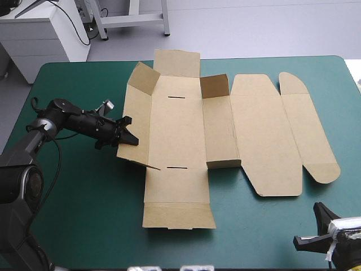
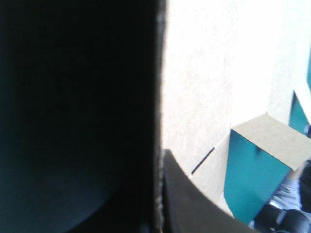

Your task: Fold the box

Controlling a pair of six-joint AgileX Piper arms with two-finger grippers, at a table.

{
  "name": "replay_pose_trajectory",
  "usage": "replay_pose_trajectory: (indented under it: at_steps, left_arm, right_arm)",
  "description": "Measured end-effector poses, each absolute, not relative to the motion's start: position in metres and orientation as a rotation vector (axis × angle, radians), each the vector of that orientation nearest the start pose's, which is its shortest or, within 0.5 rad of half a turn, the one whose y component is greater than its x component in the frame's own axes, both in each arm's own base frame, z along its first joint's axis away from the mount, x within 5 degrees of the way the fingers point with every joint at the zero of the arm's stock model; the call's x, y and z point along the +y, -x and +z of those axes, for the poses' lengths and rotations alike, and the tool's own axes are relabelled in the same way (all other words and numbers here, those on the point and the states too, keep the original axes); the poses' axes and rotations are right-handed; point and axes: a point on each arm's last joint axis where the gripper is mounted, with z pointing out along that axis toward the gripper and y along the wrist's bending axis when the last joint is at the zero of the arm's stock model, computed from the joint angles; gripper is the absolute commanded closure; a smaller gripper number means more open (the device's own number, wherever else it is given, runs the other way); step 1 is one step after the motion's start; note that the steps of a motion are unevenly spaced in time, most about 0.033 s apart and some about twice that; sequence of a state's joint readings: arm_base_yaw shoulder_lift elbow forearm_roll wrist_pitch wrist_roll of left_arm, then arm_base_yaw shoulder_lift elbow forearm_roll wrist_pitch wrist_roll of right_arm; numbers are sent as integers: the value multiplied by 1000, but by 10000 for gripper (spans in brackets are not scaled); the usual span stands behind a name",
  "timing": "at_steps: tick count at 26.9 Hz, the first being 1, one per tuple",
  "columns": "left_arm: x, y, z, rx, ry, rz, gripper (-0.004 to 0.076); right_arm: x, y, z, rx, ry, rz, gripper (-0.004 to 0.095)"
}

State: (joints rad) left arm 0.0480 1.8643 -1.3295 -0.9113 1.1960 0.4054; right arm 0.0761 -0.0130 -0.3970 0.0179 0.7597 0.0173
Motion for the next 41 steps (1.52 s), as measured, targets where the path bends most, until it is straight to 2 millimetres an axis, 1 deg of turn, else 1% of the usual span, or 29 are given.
replay_pose_trajectory:
  at_steps: [1,3,4,5,6,9,11,13,16,18,21,25,26,29,33,37,41]
  left_arm:
    - [-49,-368,237,2775,14,-1165,732]
    - [-48,-377,256,2807,-124,-940,732]
    - [-50,-383,272,2798,-217,-804,732]
    - [-51,-386,279,2785,-248,-771,732]
    - [-54,-390,293,2740,-323,-726,732]
    - [-60,-395,316,2632,-520,-636,732]
    - [-67,-396,328,2579,-669,-505,732]
    - [-77,-396,336,2538,-865,-269,732]
    - [-90,-393,337,2499,-1079,-34,732]
    - [-103,-390,335,2437,-1289,139,732]
    - [-115,-388,334,2369,-1434,266,732]
    - [-132,-392,332,2251,-1523,396,732]
    - [-138,-394,333,2196,-1543,432,732]
    - [-159,-394,337,2036,-1618,541,733]
    - [-191,-390,345,1825,-1647,705,733]
    - [-214,-381,351,1730,-1629,798,733]
    - [-228,-372,342,1701,-1626,863,733]
  right_arm:
    - [2,-15,273,1833,51,86,928]
    - [2,-15,273,1833,51,86,928]
    - [2,-15,273,1833,51,86,928]
    - [2,-15,273,1833,51,86,928]
    - [2,-15,273,1833,51,86,928]
    - [2,-15,273,1833,51,86,928]
    - [2,-15,273,1833,51,86,928]
    - [2,-15,273,1833,51,86,928]
    - [2,-15,273,1833,51,86,928]
    - [2,-15,273,1833,51,86,928]
    - [2,-15,273,1833,51,86,928]
    - [2,-15,273,1833,51,86,928]
    - [2,-15,273,1833,51,86,928]
    - [2,-15,273,1833,51,86,928]
    - [2,-15,273,1833,51,86,928]
    - [2,-15,273,1833,51,86,928]
    - [2,-15,273,1833,51,86,928]
